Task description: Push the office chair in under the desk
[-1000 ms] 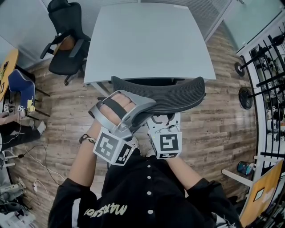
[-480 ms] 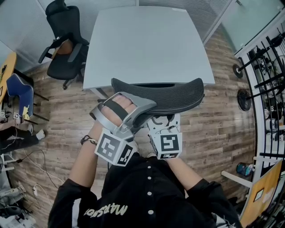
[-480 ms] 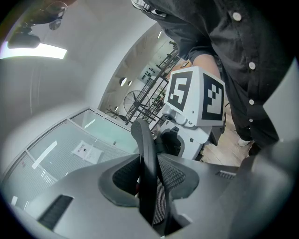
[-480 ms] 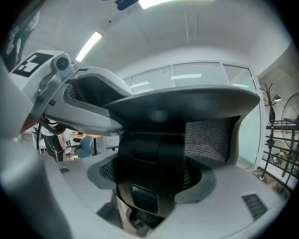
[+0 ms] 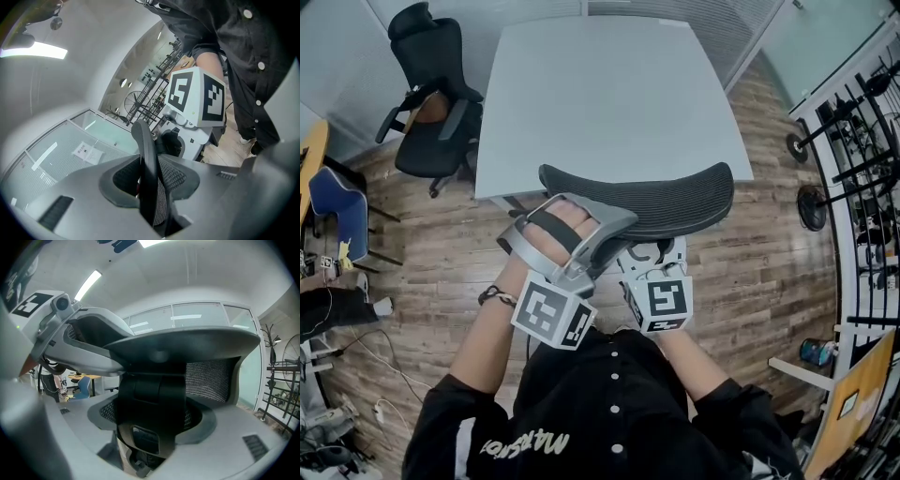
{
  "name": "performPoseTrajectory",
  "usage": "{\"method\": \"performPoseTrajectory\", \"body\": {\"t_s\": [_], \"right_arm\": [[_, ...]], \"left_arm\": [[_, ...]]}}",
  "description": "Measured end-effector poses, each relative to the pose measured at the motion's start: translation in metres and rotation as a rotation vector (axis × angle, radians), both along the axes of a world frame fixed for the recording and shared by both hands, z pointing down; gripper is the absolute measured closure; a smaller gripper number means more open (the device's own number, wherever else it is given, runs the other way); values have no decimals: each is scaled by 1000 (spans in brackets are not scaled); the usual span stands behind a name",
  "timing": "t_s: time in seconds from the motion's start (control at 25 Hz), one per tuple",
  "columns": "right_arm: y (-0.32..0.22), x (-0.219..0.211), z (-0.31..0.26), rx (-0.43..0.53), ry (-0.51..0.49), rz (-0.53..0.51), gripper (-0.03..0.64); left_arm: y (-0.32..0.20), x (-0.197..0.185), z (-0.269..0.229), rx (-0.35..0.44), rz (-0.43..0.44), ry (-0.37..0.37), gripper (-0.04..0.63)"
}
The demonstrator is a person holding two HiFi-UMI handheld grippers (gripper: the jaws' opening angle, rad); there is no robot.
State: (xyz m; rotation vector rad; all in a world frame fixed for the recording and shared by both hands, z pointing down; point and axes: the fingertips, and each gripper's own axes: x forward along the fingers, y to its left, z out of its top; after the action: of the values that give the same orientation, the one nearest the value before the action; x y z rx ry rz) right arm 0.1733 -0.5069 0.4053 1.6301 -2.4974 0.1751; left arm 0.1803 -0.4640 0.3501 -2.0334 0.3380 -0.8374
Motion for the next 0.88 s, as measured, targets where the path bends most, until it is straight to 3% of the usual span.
{"method": "performPoseTrajectory", "body": {"t_s": [0.88], "right_arm": [[-41, -7, -1, -2, -4, 9, 284]], "left_arm": [[-41, -7, 1, -30, -3, -11, 477]]}}
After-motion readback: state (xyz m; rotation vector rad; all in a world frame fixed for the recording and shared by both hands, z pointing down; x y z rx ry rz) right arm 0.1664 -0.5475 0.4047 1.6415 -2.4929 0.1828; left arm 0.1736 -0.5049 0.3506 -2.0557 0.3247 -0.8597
